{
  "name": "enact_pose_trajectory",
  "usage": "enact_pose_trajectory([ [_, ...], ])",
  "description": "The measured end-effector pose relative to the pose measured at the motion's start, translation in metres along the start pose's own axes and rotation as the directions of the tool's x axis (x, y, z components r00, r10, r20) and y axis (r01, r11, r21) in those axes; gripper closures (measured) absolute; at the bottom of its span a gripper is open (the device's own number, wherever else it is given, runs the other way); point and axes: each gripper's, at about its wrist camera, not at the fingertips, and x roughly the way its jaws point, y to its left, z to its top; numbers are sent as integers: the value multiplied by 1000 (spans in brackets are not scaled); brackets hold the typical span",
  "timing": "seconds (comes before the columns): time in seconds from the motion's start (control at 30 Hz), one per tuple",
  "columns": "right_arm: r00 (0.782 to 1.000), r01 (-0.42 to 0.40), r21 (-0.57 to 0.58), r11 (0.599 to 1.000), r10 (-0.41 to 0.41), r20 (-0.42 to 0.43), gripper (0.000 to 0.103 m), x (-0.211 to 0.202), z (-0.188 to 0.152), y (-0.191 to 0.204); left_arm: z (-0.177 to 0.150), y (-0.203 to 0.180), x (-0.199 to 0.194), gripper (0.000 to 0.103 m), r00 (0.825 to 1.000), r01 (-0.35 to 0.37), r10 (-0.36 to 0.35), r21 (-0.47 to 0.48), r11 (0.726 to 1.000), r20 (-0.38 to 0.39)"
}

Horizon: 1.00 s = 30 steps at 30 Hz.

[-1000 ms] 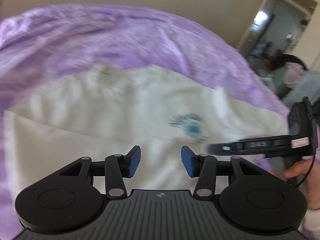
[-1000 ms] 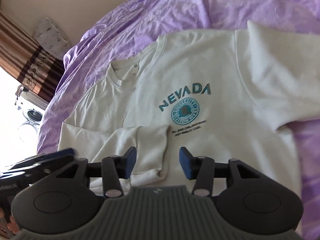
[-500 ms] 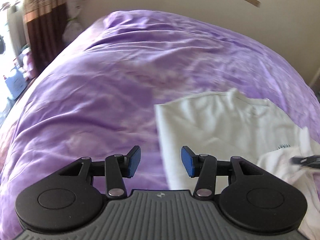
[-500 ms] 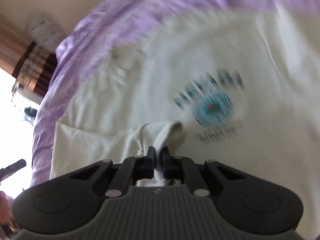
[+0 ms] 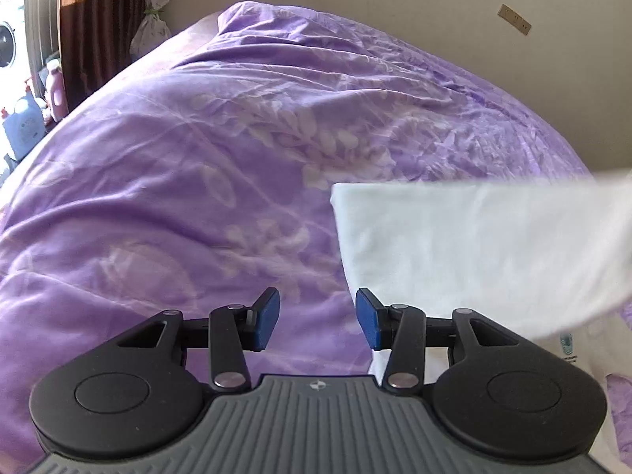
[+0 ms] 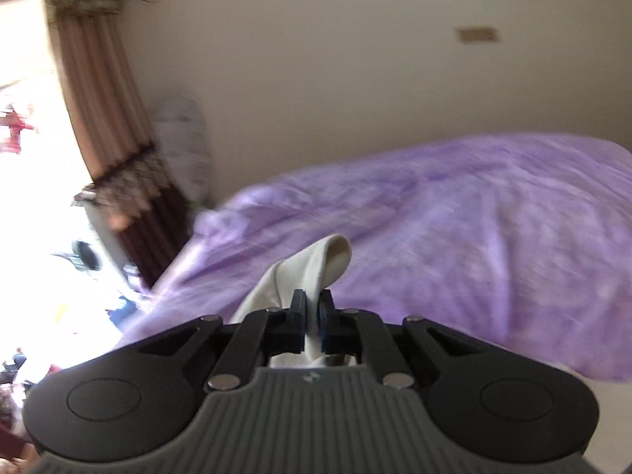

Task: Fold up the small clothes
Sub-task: 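Fold the held sleeve across the chest with the left gripper and release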

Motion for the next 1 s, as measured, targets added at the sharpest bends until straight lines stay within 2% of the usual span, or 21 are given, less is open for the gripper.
enact_pose_trajectory([
  [0.07,995,82,25,996,-80,-53,102,9,-18,-31,0,-1,9,51,1000,16,-16,-26,1000,-12],
  [0.17,964,210,59,976,-197,-177,102,40,-59,-83,1,-4,26,51,998,51,-54,-79,996,-34],
  [0.2,954,223,80,972,-201,-222,102,52,-72,-98,2,-5,32,51,997,64,-68,-93,994,-42],
  [0.3,938,245,144,959,-197,-284,102,75,-97,-128,4,-11,50,51,996,72,-77,-111,991,-44],
  [0.47,942,230,122,966,-190,-277,102,82,-100,-132,16,-15,80,49,996,90,-92,-181,979,-5],
  [0.6,942,219,86,972,-187,-280,101,77,-106,-132,25,-13,108,49,996,90,-94,-238,967,-7],
  [0.67,943,209,85,974,-178,-280,101,72,-109,-135,26,-13,117,61,992,119,-126,-257,959,-8],
  [0.73,945,197,77,977,-168,-282,101,70,-112,-136,27,-17,122,100,992,122,-128,-231,965,-13],
  [0.83,944,188,72,980,-160,-289,101,71,-115,-139,29,-23,104,100,988,150,-141,-172,974,62],
  [0.9,959,151,105,983,-120,-258,102,61,-111,-142,33,-23,86,101,980,181,-168,-127,975,108],
  [0.97,970,109,143,984,-74,-234,102,51,-106,-146,38,-21,79,101,984,145,-135,-83,986,116],
  [1.0,968,117,141,983,-81,-239,102,50,-106,-148,40,-18,82,101,987,136,-128,-80,988,100],
])
